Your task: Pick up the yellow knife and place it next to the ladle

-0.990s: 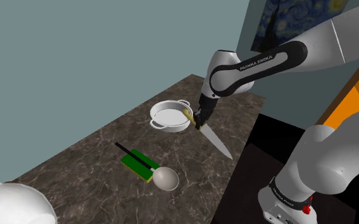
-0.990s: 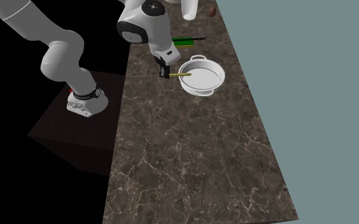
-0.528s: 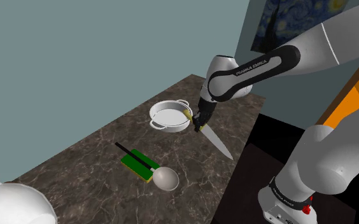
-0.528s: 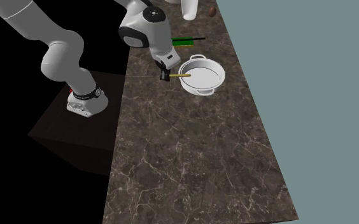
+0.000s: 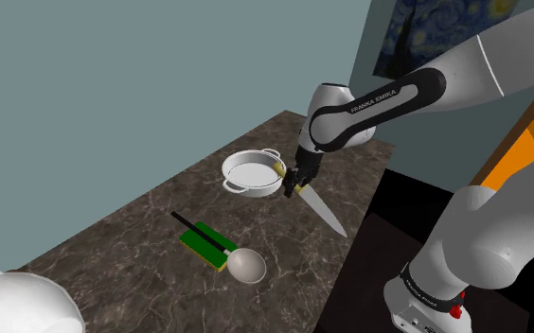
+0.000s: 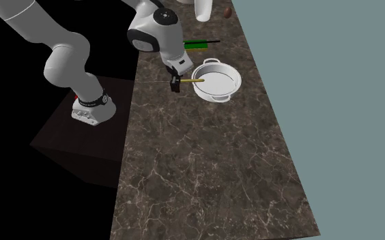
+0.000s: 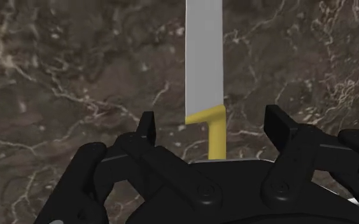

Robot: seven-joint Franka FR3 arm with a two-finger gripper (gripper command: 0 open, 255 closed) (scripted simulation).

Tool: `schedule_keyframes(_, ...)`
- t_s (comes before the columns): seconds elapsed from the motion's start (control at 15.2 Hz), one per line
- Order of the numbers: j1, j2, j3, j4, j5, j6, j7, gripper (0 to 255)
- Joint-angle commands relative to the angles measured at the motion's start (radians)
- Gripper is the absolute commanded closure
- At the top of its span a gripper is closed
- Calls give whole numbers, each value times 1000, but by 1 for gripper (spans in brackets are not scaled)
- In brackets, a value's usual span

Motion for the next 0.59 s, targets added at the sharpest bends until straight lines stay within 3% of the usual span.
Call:
schedule_keyframes(0.0,0,0,0,0,0,-1,0,0)
schedule_keyframes(0.07,2,3,1,-1,2,4,1,0)
schedule_keyframes(0.33,-23,-87,-6,56,-41,-144,25,0)
schedule_keyframes(0.53,-23,-88,-6,56,-41,-144,25,0)
